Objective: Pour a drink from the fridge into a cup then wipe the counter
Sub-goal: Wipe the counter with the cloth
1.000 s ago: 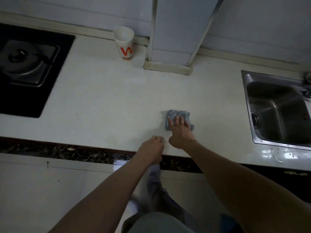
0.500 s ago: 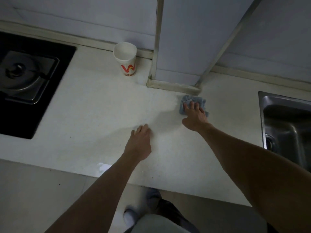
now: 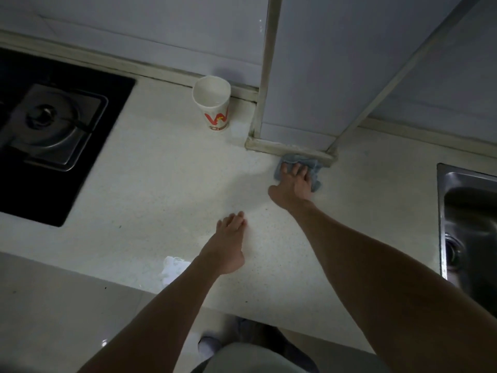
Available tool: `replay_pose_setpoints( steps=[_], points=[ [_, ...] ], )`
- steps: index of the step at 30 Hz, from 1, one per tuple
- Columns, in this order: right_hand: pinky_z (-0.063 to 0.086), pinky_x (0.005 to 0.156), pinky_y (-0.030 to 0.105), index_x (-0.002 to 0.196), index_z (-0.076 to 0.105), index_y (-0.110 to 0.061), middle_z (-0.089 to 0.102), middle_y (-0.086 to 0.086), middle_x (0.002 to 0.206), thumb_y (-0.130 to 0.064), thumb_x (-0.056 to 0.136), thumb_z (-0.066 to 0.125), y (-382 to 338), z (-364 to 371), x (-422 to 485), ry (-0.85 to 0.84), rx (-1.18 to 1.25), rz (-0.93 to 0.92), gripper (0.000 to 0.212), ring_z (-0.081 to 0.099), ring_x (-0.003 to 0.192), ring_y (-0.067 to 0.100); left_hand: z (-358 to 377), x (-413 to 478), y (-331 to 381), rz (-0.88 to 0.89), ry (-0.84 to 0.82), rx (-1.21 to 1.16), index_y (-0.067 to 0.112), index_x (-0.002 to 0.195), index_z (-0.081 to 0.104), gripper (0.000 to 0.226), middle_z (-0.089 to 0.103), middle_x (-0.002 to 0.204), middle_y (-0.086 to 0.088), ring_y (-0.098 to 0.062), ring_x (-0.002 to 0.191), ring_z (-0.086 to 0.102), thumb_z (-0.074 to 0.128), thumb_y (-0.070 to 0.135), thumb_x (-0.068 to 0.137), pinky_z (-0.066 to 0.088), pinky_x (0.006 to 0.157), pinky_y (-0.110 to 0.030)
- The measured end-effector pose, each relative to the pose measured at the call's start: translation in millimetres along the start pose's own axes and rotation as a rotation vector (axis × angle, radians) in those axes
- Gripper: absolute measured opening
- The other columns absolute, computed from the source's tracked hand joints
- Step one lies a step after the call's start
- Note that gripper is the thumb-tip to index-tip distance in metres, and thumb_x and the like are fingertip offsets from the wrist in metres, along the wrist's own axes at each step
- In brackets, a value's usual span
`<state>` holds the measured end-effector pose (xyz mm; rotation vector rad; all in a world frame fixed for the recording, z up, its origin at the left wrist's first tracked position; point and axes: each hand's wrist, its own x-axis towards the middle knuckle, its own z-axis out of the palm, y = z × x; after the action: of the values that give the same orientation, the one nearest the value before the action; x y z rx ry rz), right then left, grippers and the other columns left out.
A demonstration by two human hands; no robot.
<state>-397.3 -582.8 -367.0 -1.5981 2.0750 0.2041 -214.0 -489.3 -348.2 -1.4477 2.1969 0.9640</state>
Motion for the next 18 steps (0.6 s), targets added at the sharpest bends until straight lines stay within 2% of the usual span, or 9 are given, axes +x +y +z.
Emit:
replay_pose_setpoints(
  steps=[8,14,18],
  points=[
    [-0.004,0.122,0.043,0.155,0.005,-0.017,-0.006,0.016,0.162,-0.037,0.091,0.047,-70.7,13.2,8.3,-0.049,-0.106,-0.321,0.08,-0.01,0.148,0.036,-0.9,-1.1,-0.4,-0.006,0.024,-0.065,0.009,0.155,0.012,0.075,-0.004,0.164,0.0,-0.025,0.151,-0.005,0.05,0.003,0.09,0.017,0.122,-0.039],
    [-0.008,0.121,0.039,0.155,0.011,-0.021,-0.005,0.009,0.163,-0.029,0.09,0.048,-59.9,13.4,9.0,-0.058,-0.191,-0.478,0.075,-0.009,0.15,0.028,1.8,0.7,-4.5,0.016,0.025,-0.022,0.008,0.155,0.011,0.074,-0.002,0.164,-0.003,-0.026,0.151,-0.003,0.05,0.006,0.092,0.015,0.122,-0.038],
    [-0.002,0.122,0.04,0.154,0.021,-0.022,0.005,0.007,0.163,-0.028,0.089,0.051,-37.6,26.0,-11.7,0.018,-0.174,-0.552,0.071,-0.003,0.15,0.024,5.9,-0.9,-7.3,0.043,0.054,-0.001,0.006,0.154,0.017,0.064,0.0,0.164,-0.006,-0.025,0.151,-0.001,0.045,0.01,0.096,0.013,0.123,-0.04]
  ],
)
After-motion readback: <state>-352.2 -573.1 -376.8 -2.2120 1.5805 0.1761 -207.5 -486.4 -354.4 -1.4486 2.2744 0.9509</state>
